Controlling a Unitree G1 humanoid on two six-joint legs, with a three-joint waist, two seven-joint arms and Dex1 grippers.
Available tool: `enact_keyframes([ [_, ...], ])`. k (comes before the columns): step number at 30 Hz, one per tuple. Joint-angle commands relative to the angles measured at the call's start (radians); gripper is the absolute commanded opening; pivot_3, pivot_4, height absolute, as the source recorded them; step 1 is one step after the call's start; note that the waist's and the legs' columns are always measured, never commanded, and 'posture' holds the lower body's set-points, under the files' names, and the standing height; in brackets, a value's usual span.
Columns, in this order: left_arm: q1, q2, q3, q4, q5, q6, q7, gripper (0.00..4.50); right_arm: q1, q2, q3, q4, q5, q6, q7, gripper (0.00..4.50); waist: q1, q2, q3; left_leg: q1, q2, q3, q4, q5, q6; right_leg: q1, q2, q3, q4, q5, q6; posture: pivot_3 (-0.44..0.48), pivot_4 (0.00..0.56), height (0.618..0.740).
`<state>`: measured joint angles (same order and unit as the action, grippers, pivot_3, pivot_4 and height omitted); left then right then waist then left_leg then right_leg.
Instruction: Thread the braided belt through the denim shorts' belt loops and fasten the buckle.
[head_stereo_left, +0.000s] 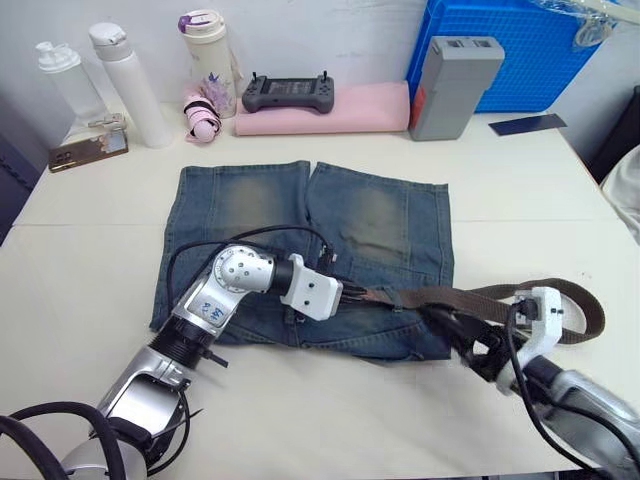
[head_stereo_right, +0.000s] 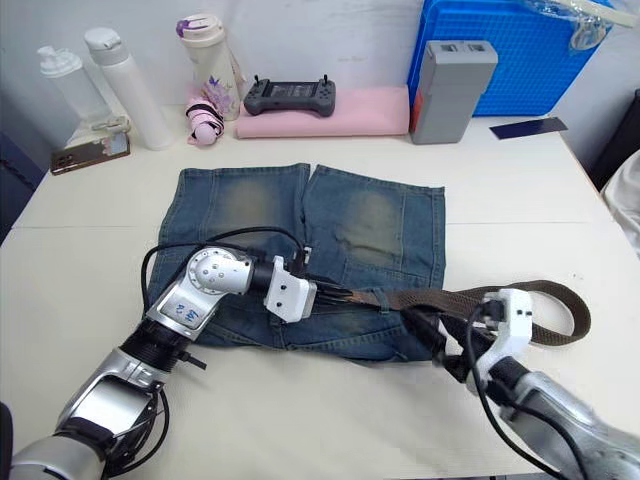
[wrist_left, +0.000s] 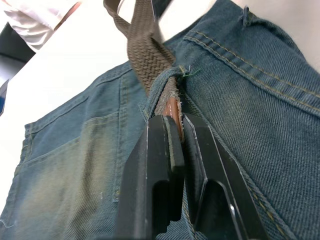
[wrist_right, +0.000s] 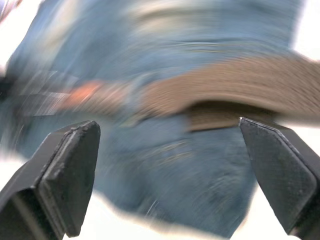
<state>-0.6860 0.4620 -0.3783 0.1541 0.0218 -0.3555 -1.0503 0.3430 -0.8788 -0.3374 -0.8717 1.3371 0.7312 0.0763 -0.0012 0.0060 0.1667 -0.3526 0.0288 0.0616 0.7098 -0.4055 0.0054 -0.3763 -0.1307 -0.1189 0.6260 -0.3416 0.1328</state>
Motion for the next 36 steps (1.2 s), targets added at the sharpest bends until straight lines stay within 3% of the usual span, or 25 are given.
enact_keyframes([
  [1, 0.013, 0.001, 0.036, -0.074, -0.058, 0.101, -0.004, 0.0, 0.009, -0.207, 0.165, -0.145, -0.432, -0.051, 0.204, 4.46, 0.001, 0.0, 0.0, 0.0, 0.0, 0.0, 0.0, 0.0, 0.0, 0.0, -0.001, 0.001, 0.0, 0.0, 0.0, 0.0, 0.15, 0.74],
  [6, 0.0, -0.063, 0.005, -0.084, -0.049, 0.127, 0.014, 0.0, -0.063, -0.304, 0.467, -0.051, -1.057, -0.325, 0.234, 4.46, 0.01, -0.001, 0.0, -0.003, -0.002, 0.0, 0.004, -0.001, 0.002, 0.0, -0.002, -0.001, 0.0, 0.0, 0.0, 0.0, 0.15, 0.74],
  [13, -0.015, -0.112, 0.008, -0.053, -0.033, 0.131, 0.022, 0.0, -0.104, -0.17, 0.715, 0.127, -1.459, -0.401, 0.238, 4.46, 0.023, -0.003, 0.0, -0.004, -0.002, 0.0, 0.005, -0.001, 0.002, 0.0, -0.002, -0.004, -0.001, 0.0, 0.0, 0.0, 0.15, 0.74],
  [14, -0.016, -0.1, 0.018, -0.06, -0.039, 0.136, 0.013, 0.0, -0.092, -0.142, 0.719, 0.149, -1.482, -0.395, 0.225, 4.22, 0.022, -0.004, -0.001, -0.004, -0.002, 0.0, 0.005, -0.001, 0.002, 0.0, -0.002, -0.004, -0.001, 0.0, 0.0, 0.0, 0.15, 0.74],
  [17, -0.02, -0.045, 0.048, -0.081, -0.052, 0.145, -0.019, 0.0, -0.056, -0.077, 0.693, 0.174, -1.54, -0.375, 0.199, 3.25, 0.015, -0.005, -0.001, -0.003, -0.001, 0.0, 0.005, -0.001, 0.002, 0.001, -0.001, -0.004, 0.0, 0.0, 0.0, 0.0, 0.15, 0.74],
  [21, 0.0, 0.044, 0.077, -0.143, -0.076, 0.152, -0.061, 0.0, -0.035, 0.038, 0.57, 0.22, -1.508, -0.287, 0.178, 1.42, 0.009, -0.005, -0.001, -0.002, -0.001, 0.001, 0.006, -0.001, 0.001, 0.001, -0.001, -0.003, 0.001, 0.0, 0.001, 0.0, 0.15, 0.74],
  [24, 0.019, 0.082, 0.086, -0.18, -0.08, 0.149, -0.071, 0.0, -0.019, 0.053, 0.46, 0.254, -1.488, -0.256, 0.214, 0.03, 0.013, -0.005, -0.001, -0.002, -0.002, 0.0, 0.007, -0.001, 0.002, 0.002, -0.003, -0.002, 0.0, 0.002, 0.003, 0.0, 0.15, 0.74],
  [30, 0.048, 0.104, 0.09, -0.188, -0.052, 0.09, -0.038, 0.0, 0.025, 0.001, 0.2, 0.376, -1.47, -0.296, 0.308, 0.03, 0.045, -0.004, -0.001, -0.003, -0.004, -0.001, 0.006, -0.002, 0.003, 0.002, -0.004, -0.003, 0.0, 0.002, 0.003, 0.0, 0.15, 0.74],
  [36, 0.075, 0.061, 0.082, -0.186, -0.038, 0.025, 0.03, 0.0, 0.048, 0.018, 0.126, 0.402, -1.441, -0.319, 0.375, 0.03, 0.054, -0.004, -0.001, -0.004, -0.005, -0.001, 0.006, -0.003, 0.005, 0.002, -0.004, -0.004, 0.0, 0.002, 0.003, 0.0, 0.15, 0.74],
])
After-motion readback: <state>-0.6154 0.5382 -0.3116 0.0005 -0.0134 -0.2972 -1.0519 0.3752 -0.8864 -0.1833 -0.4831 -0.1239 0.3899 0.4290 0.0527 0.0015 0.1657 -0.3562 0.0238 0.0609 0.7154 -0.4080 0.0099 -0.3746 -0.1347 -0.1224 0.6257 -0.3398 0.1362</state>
